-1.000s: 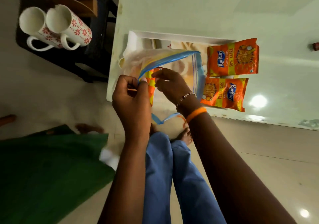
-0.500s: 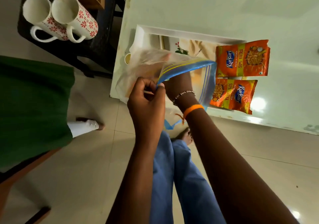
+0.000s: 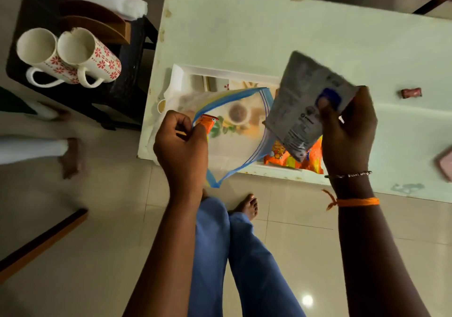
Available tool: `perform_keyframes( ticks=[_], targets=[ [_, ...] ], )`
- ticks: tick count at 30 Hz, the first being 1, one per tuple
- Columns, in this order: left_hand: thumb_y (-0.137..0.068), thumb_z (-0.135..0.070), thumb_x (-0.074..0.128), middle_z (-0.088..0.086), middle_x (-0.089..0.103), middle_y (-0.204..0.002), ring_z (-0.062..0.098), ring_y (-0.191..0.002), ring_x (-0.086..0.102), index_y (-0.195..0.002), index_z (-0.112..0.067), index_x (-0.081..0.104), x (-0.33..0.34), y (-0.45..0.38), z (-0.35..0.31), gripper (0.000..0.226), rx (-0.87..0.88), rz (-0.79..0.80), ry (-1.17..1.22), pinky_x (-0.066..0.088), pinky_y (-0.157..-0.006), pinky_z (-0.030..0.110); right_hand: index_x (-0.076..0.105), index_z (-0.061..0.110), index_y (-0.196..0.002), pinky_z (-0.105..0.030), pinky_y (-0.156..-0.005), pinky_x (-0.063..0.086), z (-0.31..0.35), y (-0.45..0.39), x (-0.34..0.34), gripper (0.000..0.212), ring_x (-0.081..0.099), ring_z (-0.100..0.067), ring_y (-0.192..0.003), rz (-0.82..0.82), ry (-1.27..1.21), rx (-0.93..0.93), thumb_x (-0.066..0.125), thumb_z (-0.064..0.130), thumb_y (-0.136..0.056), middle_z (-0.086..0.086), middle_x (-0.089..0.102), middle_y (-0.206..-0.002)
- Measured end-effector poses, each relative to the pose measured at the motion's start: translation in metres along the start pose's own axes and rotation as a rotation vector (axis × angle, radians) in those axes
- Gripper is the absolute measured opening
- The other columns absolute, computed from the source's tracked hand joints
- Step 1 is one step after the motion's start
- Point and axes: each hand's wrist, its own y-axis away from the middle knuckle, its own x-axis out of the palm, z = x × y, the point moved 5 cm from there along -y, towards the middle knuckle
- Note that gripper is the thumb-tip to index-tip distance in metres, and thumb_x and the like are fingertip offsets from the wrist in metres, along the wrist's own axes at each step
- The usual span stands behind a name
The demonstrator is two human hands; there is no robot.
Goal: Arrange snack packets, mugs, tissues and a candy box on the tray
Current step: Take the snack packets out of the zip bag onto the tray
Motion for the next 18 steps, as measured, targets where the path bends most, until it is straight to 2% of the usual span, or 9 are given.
perform_keyframes(
  ticks=[1, 2, 4, 5, 8, 13, 16, 18],
  targets=[
    [-0.064, -0.021, 0.056, -0.009, 0.039, -0.052, 0.005, -0.048, 0.034, -0.057, -0.023, 0.035, -0.001, -0.001, 0.0, 0.023, 0.007, 0.001, 0.009, 0.035, -0.05, 0.019, 0.046, 0.012, -0.092, -0.014, -0.059, 0.041, 0.0, -0.004, -0.003, 0.012, 0.047, 0.006, -0.067, -0.038, -0.042, 0.008, 0.054, 0.009, -0.085, 0.013, 0.048, -0.074],
    [-0.063, -0.021, 0.056, -0.009, 0.037, -0.05, 0.005, -0.047, 0.033, -0.057, -0.022, 0.034, -0.002, 0.0, 0.0, 0.023, 0.015, 0.0, 0.012, 0.033, -0.048, 0.016, 0.045, 0.011, -0.092, -0.014, -0.061, 0.042, 0.002, -0.008, -0.003, 0.011, 0.048, 0.005, -0.069, -0.065, -0.07, 0.014, 0.053, 0.007, -0.085, 0.013, 0.048, -0.076],
    [-0.064, -0.014, 0.054, -0.009, 0.034, -0.05, 0.005, -0.046, 0.032, -0.056, -0.021, 0.031, -0.006, -0.001, 0.003, 0.025, 0.033, -0.016, -0.003, 0.031, -0.048, 0.014, 0.043, 0.013, -0.085, -0.025, -0.064, 0.042, 0.002, -0.015, 0.001, 0.011, 0.047, -0.003, -0.07, -0.089, -0.089, 0.034, 0.051, 0.006, -0.085, 0.011, 0.047, -0.076],
    [-0.064, -0.009, 0.052, -0.007, 0.032, -0.052, 0.006, -0.047, 0.03, -0.055, -0.021, 0.03, -0.009, -0.002, 0.005, 0.027, 0.035, -0.037, -0.021, 0.03, -0.049, 0.017, 0.041, 0.018, -0.079, -0.026, -0.063, 0.041, 0.002, -0.018, 0.004, 0.017, 0.046, -0.002, -0.068, -0.105, -0.096, 0.042, 0.051, 0.006, -0.086, 0.011, 0.045, -0.074],
    [-0.063, 0.002, 0.044, -0.002, 0.025, -0.053, 0.008, -0.05, 0.022, -0.053, -0.02, 0.025, -0.023, -0.006, 0.014, 0.031, 0.02, -0.126, -0.057, 0.025, -0.05, 0.025, 0.035, 0.026, -0.074, -0.013, -0.06, 0.039, 0.004, -0.028, 0.009, 0.029, 0.043, 0.009, -0.06, -0.19, -0.149, 0.057, 0.048, 0.003, -0.086, 0.012, 0.042, -0.071],
    [-0.059, 0.001, 0.041, -0.006, 0.023, -0.051, 0.005, -0.044, 0.024, -0.053, -0.02, 0.022, -0.045, -0.013, 0.019, 0.029, 0.033, -0.172, -0.064, 0.021, -0.045, 0.013, 0.033, 0.025, -0.067, -0.008, -0.059, 0.033, -0.005, -0.046, 0.019, 0.034, 0.036, 0.005, -0.057, -0.24, -0.178, 0.106, 0.049, -0.001, -0.083, 0.01, 0.036, -0.066],
    [-0.058, 0.001, 0.039, -0.009, 0.029, -0.044, 0.003, -0.043, 0.026, -0.053, -0.019, 0.021, -0.053, -0.016, 0.02, 0.028, 0.059, -0.181, -0.058, 0.021, -0.044, 0.009, 0.031, 0.024, -0.065, -0.012, -0.059, 0.033, -0.013, -0.052, 0.027, 0.036, 0.034, 0.004, -0.057, -0.232, -0.169, 0.16, 0.049, -0.001, -0.083, 0.009, 0.034, -0.064],
    [-0.057, 0.001, 0.039, -0.011, 0.029, -0.042, 0.003, -0.042, 0.024, -0.052, -0.019, 0.021, -0.058, -0.021, 0.022, 0.028, 0.059, -0.207, -0.063, 0.02, -0.044, 0.011, 0.03, 0.023, -0.064, -0.023, -0.065, 0.034, -0.023, -0.057, 0.028, 0.035, 0.034, -0.006, -0.063, -0.253, -0.18, 0.216, 0.049, 0.0, -0.084, 0.006, 0.034, -0.065]
  ],
)
